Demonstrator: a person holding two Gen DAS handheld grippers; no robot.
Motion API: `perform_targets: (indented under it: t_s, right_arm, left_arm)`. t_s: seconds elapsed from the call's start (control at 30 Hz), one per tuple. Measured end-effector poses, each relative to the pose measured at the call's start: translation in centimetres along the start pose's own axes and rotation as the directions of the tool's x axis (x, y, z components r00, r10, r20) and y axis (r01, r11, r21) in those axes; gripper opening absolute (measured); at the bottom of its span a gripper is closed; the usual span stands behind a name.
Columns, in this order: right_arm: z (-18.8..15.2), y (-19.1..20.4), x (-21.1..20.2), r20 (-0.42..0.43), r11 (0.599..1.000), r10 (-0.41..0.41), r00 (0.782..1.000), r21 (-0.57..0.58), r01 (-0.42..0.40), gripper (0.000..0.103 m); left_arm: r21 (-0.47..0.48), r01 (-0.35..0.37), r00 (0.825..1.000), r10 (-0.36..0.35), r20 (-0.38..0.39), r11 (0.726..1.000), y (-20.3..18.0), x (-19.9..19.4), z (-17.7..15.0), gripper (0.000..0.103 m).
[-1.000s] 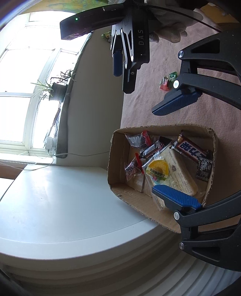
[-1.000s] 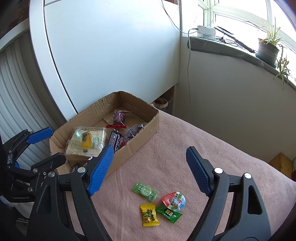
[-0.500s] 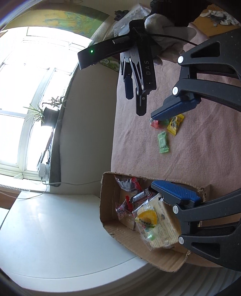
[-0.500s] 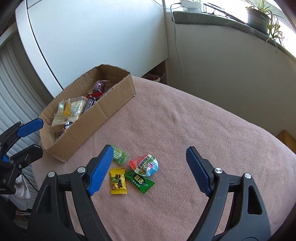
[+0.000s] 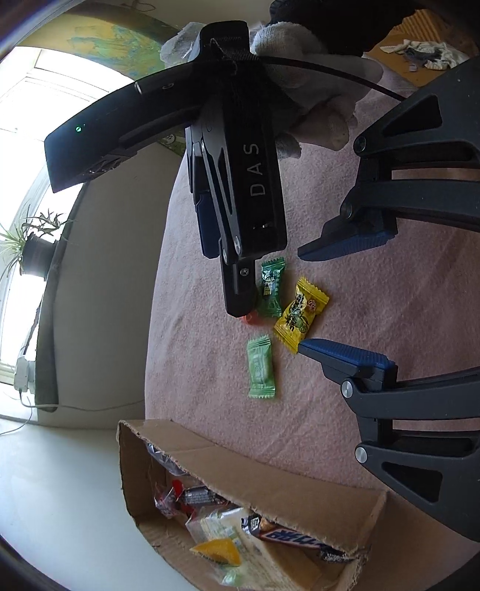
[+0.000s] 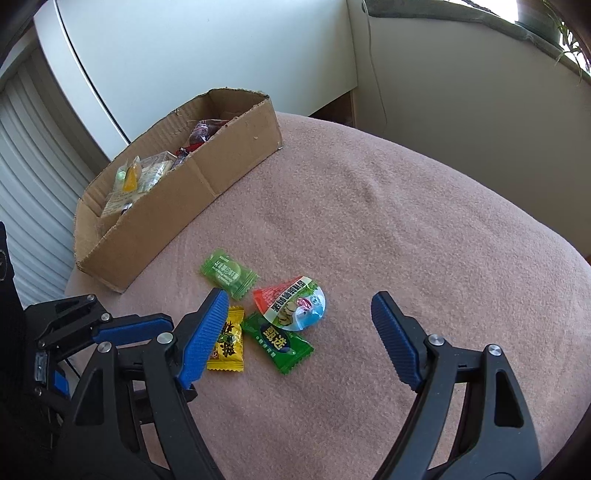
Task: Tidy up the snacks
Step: 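Grasp the yellow candy with the left gripper while the right gripper grasps the round red-and-white candy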
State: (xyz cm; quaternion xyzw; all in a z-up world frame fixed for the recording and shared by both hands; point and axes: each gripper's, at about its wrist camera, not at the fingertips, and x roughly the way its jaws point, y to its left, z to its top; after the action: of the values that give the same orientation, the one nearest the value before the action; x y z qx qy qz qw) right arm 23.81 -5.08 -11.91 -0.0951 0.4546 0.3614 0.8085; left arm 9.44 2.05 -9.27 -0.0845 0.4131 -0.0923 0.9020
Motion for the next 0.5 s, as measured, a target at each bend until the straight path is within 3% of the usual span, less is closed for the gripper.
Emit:
perform_targets:
  t_s: [0.2, 0.37, 0.43, 0.5]
  right_arm:
    - [0.2, -0.3, 0.8, -0.015, 1.000, 0.021, 1.000, -0.006, -0.021, 0.074]
    - [0.2, -0.5, 1.7, -0.023, 0.999, 0.037, 0.999, 0.004, -0.037, 0.073]
    - [0.2, -0.5, 2.0, -0.029, 1.000, 0.029, 0.999, -0.002, -0.029, 0.065]
    - [0.4, -0.5, 2.1, -0.026, 1.000, 0.022, 0.999, -0.009, -0.022, 0.064]
  left_arm:
    - [0.003, -0.057, 0.998, 0.057, -0.011, 0.998, -0.4, 1.6, 0.2, 0.042]
    - [0.001, -0.091, 0.995, 0.091, -0.031, 0.996, -0.3, 2.7, 0.3, 0.042]
    - [0.009, -0.101, 0.994, 0.101, -0.031, 0.995, -0.4, 2.8, 0.3, 0.038]
    - [0.009, -0.100, 0.994, 0.100, -0.031, 0.995, -0.3, 2.9, 0.4, 0.036]
